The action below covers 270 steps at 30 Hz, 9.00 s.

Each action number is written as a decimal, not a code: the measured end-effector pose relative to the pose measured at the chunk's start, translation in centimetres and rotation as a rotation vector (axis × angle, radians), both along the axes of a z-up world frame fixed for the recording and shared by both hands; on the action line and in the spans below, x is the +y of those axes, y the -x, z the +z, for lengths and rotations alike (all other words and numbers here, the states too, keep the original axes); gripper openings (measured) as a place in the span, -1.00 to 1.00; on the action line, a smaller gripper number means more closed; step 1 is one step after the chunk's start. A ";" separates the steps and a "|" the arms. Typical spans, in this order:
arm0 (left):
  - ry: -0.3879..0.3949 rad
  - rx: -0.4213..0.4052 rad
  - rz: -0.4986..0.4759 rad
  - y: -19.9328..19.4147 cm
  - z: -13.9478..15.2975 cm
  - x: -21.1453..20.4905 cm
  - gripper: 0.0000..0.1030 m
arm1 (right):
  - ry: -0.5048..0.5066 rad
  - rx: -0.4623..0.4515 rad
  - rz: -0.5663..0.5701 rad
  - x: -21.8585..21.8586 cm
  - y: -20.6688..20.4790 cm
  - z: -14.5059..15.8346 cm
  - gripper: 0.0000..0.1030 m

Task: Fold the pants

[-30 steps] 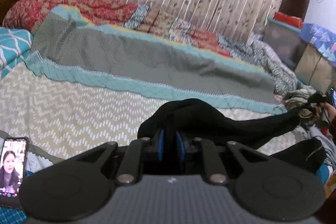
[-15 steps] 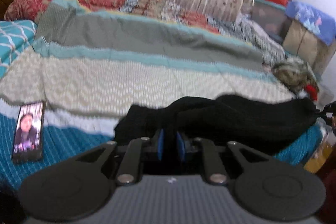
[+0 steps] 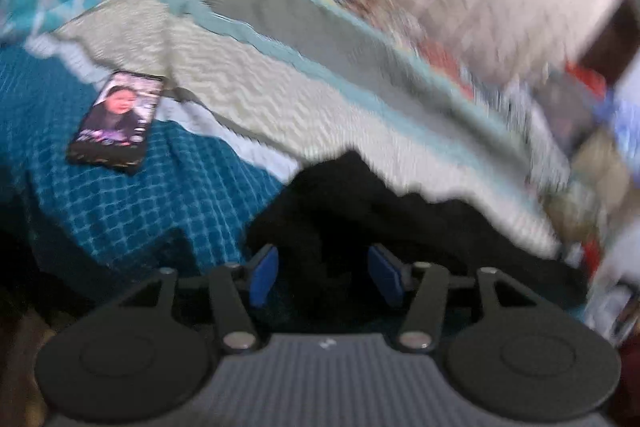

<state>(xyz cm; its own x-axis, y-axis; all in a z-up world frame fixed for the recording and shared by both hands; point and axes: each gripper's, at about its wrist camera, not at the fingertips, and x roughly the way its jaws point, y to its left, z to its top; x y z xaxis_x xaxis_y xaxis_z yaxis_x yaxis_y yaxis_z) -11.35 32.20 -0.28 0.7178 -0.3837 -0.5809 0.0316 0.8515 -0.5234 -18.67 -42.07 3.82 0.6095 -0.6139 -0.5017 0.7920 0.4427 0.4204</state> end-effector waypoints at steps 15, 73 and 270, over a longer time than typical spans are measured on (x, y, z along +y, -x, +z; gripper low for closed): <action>0.195 0.032 -0.004 -3.6 -5.3 0.4 0.22 | -0.273 0.102 1.459 36.8 -24.0 2.6 -0.02; -0.128 0.035 0.105 -14.5 -0.8 -3.6 -0.11 | -0.130 0.219 1.370 39.7 -19.6 -5.2 -0.18; -0.427 -0.148 -0.598 -11.0 -2.7 -25.8 -0.11 | -0.492 -0.034 1.072 25.1 -16.6 -5.6 -0.56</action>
<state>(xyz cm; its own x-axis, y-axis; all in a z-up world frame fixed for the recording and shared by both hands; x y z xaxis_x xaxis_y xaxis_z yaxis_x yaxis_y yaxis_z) -0.39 6.40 -2.97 0.5397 -0.4954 -0.6807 0.5970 0.7953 -0.1054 -2.06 -16.98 -1.80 0.7138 0.4746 -0.5150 0.0992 0.6594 0.7452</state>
